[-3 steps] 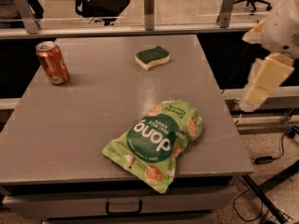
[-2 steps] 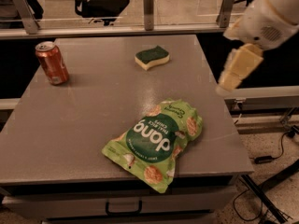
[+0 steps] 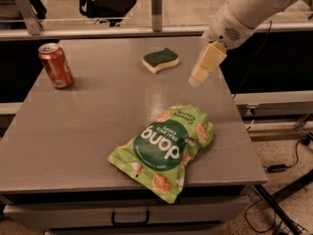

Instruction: Move sponge near green rice chip bag

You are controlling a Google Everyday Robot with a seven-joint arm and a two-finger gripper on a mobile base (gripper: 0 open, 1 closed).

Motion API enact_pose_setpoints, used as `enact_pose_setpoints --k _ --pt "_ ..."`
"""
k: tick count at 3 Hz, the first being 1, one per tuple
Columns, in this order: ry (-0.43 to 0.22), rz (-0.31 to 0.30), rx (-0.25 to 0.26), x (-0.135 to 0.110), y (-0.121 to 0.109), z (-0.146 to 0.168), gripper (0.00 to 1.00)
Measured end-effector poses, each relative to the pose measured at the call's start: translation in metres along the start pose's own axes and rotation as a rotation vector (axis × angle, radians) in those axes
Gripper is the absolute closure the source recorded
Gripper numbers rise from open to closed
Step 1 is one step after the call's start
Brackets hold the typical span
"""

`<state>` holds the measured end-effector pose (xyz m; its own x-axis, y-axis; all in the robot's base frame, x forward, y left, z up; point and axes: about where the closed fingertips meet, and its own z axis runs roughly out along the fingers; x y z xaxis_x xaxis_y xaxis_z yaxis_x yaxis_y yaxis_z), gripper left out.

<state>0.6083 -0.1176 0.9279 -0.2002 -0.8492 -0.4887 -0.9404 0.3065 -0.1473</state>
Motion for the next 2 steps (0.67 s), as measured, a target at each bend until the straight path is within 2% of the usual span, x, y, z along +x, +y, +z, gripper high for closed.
enact_pose_setpoints --k 1,2 --pt "-0.008 0.005 -0.016 -0.022 -0.024 0.040 0.00" --pt "0.001 0.032 -0.031 -0.034 -0.047 0.078 0.00"
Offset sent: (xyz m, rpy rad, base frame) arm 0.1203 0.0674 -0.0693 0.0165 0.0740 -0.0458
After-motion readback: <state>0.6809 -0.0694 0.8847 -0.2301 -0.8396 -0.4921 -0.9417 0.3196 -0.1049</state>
